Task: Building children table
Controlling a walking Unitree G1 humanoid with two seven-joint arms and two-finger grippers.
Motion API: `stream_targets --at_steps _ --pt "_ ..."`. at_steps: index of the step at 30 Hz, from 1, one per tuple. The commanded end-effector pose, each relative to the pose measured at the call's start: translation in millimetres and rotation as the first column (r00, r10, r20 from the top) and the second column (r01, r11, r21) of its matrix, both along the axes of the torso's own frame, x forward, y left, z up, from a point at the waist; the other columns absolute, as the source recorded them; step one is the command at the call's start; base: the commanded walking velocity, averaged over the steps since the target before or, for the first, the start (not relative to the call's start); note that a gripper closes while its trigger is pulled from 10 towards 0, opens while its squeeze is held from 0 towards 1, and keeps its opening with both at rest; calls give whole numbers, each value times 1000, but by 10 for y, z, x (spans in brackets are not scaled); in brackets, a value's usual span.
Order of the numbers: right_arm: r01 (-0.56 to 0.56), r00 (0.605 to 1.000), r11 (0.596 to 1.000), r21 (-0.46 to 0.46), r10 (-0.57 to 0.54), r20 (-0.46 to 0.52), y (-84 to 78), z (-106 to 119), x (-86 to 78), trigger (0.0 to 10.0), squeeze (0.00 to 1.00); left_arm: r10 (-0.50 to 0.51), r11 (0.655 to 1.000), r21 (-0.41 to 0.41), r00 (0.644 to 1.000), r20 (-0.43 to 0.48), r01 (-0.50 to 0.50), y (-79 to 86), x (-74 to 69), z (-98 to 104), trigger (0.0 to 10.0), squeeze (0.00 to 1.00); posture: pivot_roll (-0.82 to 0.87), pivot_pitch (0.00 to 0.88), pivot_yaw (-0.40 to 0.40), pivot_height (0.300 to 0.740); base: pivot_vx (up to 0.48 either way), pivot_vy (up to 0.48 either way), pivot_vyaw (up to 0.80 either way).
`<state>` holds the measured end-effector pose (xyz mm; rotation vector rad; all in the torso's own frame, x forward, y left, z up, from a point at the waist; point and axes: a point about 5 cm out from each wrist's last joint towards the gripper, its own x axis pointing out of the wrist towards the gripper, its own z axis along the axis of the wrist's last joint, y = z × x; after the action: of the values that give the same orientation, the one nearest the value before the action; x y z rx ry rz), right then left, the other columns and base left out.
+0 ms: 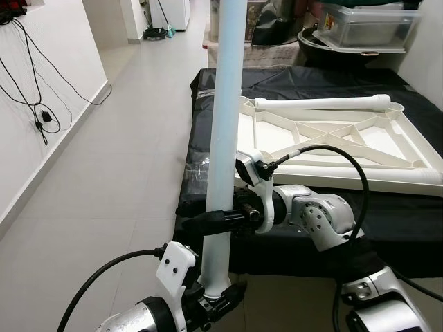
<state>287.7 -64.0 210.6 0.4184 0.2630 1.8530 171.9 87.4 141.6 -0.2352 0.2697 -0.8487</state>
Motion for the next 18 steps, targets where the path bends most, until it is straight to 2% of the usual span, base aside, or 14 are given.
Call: stream_targets --at_steps 1,5,6,11,13,18 --pt "-67 998 998 8 67 -9 55 -13 -79 0 0 12 1000 4 1000 -24 -12 2 -4 -14 10000 0 11 84 11 740 0 0 0" --pt "-80 997 997 9 80 -8 51 -15 -90 0 0 23 1000 14 999 -49 -23 38 -1 -54 10000 0 13 80 11 740 0 0 0" --pt "-83 997 997 10 83 -7 49 -15 -91 0 0 12 1000 21 999 -37 -11 41 -14 -52 10000 1000 12 80 13 740 0 0 0" --pt "-74 997 997 17 74 0 35 9 -71 0 0 0 999 36 1000 -19 1 52 -41 -57 10000 1000 12 79 13 740 0 0 0" --pt "-44 999 999 28 43 11 7 42 -16 0 0 -1 1000 26 999 -38 2 59 -52 -80 10000 1000 14 76 11 740 0 0 0" --pt "69 997 996 49 -71 39 -82 130 173 0 0 -1 998 63 999 -51 4 81 -77 -119 10000 1000 15 76 9 740 0 0 0"
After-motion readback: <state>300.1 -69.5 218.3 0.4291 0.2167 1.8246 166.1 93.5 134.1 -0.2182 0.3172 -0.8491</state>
